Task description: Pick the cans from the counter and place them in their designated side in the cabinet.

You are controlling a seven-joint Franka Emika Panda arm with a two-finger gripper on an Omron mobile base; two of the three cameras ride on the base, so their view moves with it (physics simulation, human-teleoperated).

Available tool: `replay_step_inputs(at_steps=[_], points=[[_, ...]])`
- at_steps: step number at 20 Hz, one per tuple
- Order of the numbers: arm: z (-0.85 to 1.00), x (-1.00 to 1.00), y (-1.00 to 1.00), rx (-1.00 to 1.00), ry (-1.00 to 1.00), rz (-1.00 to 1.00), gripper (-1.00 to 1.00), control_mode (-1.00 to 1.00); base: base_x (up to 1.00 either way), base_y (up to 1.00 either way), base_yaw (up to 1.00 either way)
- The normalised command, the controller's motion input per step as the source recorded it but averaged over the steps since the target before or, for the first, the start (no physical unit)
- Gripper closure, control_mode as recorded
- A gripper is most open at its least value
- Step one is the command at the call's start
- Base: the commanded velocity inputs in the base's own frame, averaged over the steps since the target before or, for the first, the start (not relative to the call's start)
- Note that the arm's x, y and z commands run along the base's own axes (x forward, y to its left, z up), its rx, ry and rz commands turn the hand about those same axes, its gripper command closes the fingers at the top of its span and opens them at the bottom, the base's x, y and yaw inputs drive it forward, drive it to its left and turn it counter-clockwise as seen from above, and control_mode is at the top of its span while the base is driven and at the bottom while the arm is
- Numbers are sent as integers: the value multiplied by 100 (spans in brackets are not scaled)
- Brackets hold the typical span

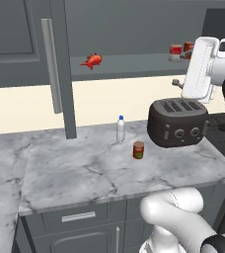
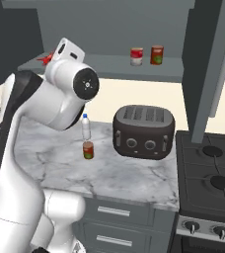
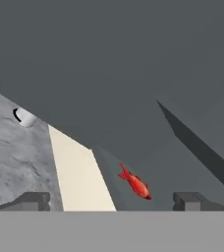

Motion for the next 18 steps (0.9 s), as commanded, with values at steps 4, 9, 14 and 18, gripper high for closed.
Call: replay_step_inputs(at_steps=[4, 9, 14, 18], points=[[-21, -40, 15, 3, -1, -1, -100, -100, 0, 0, 0], [-25, -32, 12, 0, 1, -19, -100, -100, 0, 0, 0], [-28, -20, 1, 0, 15, -34, -100, -100, 0, 0, 0], [-26, -15, -9, 0, 26, -32, -100, -100, 0, 0, 0]])
